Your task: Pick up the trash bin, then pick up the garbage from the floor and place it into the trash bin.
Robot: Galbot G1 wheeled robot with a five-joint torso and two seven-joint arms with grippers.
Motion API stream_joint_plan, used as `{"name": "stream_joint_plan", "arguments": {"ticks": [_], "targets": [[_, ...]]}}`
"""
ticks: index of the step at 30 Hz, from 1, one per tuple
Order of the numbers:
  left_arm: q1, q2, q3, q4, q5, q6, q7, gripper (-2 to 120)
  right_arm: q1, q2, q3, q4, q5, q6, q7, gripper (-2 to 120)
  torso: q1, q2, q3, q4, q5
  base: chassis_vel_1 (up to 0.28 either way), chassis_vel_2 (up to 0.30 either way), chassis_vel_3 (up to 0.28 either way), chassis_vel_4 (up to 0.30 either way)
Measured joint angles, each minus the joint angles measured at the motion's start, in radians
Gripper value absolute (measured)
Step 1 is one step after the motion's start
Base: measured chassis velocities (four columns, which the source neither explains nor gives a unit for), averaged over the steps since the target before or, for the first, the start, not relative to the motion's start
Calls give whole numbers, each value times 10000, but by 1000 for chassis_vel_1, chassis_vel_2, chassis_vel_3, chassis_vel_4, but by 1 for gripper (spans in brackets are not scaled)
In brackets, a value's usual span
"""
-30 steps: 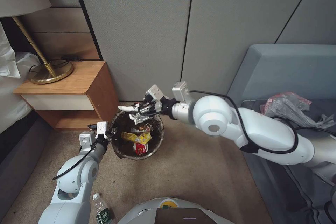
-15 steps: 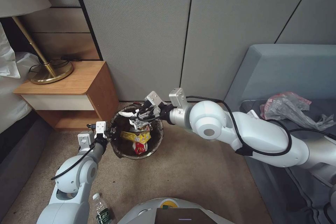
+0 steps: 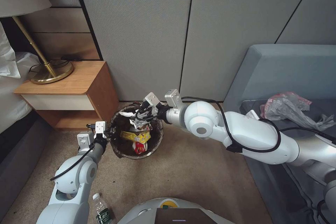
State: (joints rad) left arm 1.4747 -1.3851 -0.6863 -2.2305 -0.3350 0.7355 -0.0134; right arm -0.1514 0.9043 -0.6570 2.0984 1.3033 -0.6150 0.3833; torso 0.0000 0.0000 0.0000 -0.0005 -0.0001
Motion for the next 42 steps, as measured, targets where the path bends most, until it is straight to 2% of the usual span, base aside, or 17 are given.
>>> {"name": "stream_joint_plan", "arguments": {"ticks": [12,20,25,26,27,28,29,30,31,33,35,42], "targets": [[104,106,168,-75,-88,0,7,0,89,85,-313,-225,-65,26,-45,100,0,0,0,-1,0,0,0,0,0],[-183,195,338,3,-9,0,109,0,-29,-189,-279,-145,-269,46,-113,100,0,0,0,-1,5,0,0,0,0],[-502,-54,-89,-140,-62,0,453,0,239,-329,-122,-299,-422,-296,-1070,100,0,0,0,-6,3,0,0,0,0],[-468,44,-387,-237,-337,-3,487,0,298,-197,-120,-356,-681,-371,-1119,100,0,0,0,-1,0,0,0,0,0],[-461,465,-482,-185,-478,-3,449,0,459,-194,-238,-227,-370,-367,-989,100,0,-1,0,3,5,0,0,0,0],[-461,465,-482,-185,-478,-3,449,0,459,-194,-238,-227,-370,-367,-989,100,0,-1,0,3,5,0,0,0,0],[-488,769,-499,-50,-428,-3,425,0,661,-240,-452,-159,-33,-286,-880,100,0,0,-1,1,7,0,0,0,0],[-517,1050,-526,88,-311,0,370,0,809,-273,-655,-144,6,-115,-848,100,0,0,0,1,-7,0,0,0,0],[-487,1095,-527,98,-262,1,341,0,774,-262,-704,-208,-148,-21,-841,100,0,-1,0,3,-9,0,0,0,0],[-375,976,-528,-6,-171,1,329,0,575,-219,-707,-309,-281,76,-674,100,0,-1,0,3,3,0,0,0,0],[-79,494,-293,-251,81,0,343,0,95,-223,-563,-401,-369,167,-323,100,0,-2,1,2,-1,0,0,0,0],[46,119,-192,-495,410,1,355,0,-430,-648,-69,-355,-585,275,-482,100,0,-1,0,-4,0,0,0,0,0]]}}
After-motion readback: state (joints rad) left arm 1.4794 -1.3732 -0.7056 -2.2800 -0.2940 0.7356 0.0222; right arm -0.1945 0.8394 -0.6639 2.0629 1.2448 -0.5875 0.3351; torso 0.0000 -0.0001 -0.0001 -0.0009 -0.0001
